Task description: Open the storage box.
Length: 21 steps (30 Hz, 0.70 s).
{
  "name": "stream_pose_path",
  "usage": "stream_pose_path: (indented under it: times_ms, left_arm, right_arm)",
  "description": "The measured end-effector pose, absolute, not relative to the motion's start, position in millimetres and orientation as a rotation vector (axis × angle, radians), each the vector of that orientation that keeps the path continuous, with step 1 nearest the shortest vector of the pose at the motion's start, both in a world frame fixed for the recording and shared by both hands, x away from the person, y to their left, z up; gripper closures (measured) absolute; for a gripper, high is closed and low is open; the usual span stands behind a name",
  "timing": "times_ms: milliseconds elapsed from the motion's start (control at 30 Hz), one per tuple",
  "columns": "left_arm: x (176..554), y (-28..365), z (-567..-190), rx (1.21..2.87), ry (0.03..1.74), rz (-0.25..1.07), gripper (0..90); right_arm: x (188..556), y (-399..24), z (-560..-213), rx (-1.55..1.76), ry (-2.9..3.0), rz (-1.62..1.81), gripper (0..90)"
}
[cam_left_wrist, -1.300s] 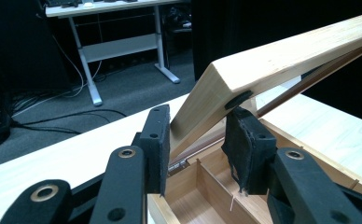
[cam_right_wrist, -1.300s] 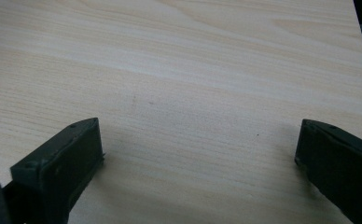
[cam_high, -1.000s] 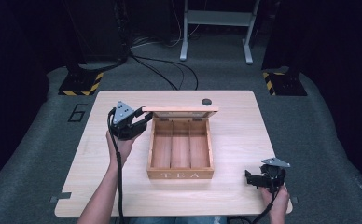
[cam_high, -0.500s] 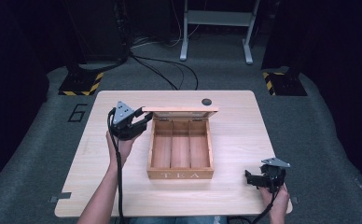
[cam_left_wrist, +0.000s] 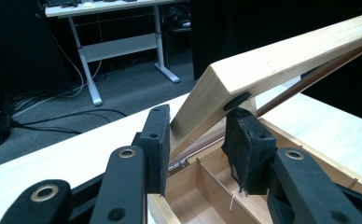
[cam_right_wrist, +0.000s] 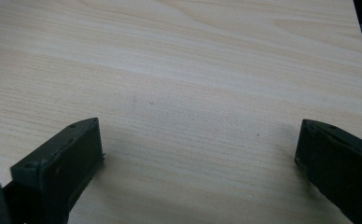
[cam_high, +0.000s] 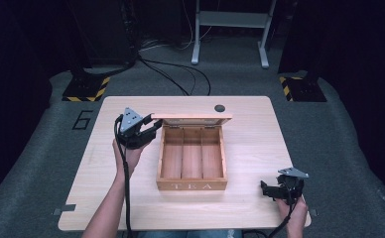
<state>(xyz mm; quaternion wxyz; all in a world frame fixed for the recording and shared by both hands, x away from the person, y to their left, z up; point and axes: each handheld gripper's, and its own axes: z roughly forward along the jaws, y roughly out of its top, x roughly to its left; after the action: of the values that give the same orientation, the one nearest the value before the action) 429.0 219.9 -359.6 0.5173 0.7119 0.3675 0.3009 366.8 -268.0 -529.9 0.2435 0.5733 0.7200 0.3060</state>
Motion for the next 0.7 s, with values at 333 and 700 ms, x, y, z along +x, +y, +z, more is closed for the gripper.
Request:
stream_pose_path:
  times_ms: [333, 700]
  left_arm:
    - [428.6, 219.9, -359.2, 1.711, 0.882, 0.721, 60.9]
    - [419.3, 219.3, -364.0, 1.713, 0.873, 0.737, 60.6]
  right_arm:
    - [366.8, -268.0, -529.9, 1.566, 1.967, 0.836, 0.2]
    - [366.8, -267.9, -529.9, 1.566, 1.966, 0.836, 0.2]
